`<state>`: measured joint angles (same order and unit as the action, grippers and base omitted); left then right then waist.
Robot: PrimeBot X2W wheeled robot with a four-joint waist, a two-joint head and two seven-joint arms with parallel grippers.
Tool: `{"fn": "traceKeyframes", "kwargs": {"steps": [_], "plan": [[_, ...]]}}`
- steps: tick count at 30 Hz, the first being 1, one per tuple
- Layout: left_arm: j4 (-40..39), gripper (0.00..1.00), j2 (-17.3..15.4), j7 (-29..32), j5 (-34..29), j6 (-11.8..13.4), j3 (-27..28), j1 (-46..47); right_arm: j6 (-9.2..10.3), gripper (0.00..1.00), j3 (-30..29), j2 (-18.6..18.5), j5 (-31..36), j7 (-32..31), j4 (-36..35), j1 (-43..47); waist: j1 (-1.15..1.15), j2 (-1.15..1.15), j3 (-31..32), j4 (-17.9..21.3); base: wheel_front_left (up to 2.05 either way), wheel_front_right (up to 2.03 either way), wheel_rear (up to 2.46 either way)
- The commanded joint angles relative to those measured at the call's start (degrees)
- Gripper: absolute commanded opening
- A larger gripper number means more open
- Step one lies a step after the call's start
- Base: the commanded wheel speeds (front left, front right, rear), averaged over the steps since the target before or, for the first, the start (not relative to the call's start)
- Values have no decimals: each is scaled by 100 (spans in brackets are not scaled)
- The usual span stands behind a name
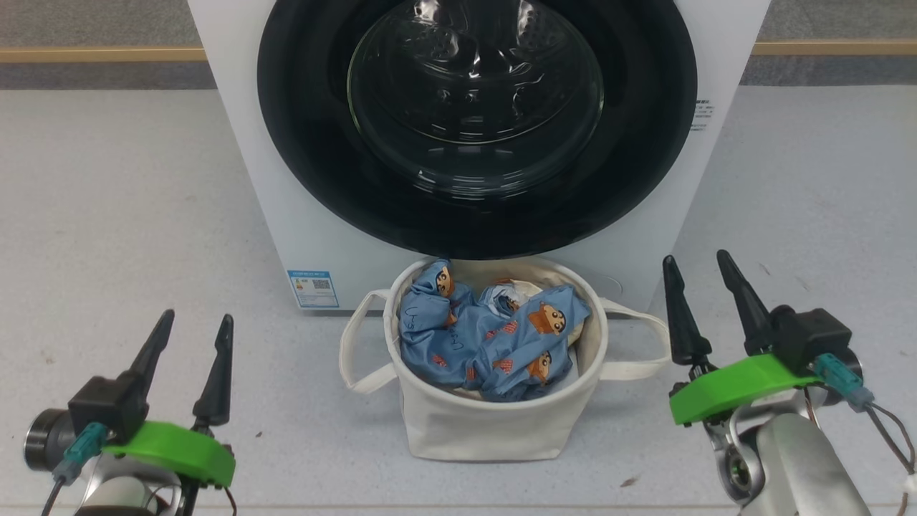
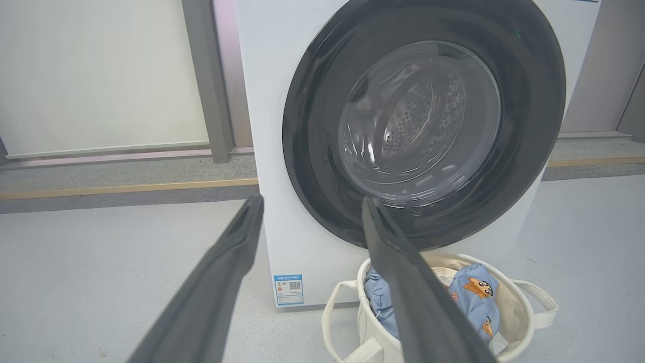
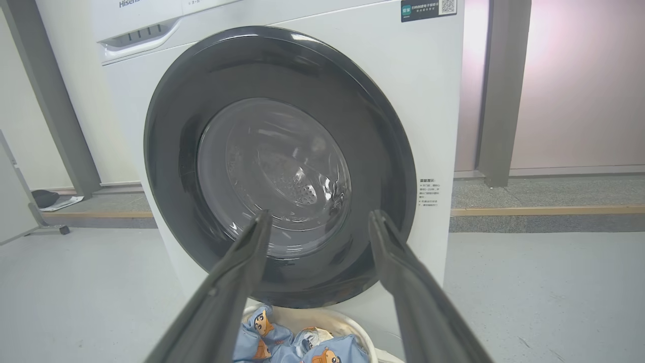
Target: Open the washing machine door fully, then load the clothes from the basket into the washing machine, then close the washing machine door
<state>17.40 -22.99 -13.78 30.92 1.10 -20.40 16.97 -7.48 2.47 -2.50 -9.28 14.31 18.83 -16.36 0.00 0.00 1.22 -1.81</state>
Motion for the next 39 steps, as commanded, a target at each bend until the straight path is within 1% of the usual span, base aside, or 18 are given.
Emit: {"fn": "traceKeyframes", "kwargs": {"steps": [1,7,13,20,39], "plan": [[-184,100,-266,-80,-51,59,226,374,-1,100,150,-38,34,69,-154,-286,0,0,3,2,0,0,0],[-167,100,-262,-84,-38,63,213,366,-1,100,145,-38,-95,69,-116,-288,0,0,16,2,0,0,0],[-137,100,-250,-88,4,65,220,368,-1,100,151,-38,-467,69,-41,-294,0,0,13,3,0,0,0],[-112,100,-241,-97,21,116,273,411,-1,100,146,-38,-476,69,-8,-300,0,0,8,29,0,0,0],[30,100,-239,-107,-40,110,163,441,-1,100,172,-38,-470,69,19,-263,0,0,32,61,0,0,0]]}}
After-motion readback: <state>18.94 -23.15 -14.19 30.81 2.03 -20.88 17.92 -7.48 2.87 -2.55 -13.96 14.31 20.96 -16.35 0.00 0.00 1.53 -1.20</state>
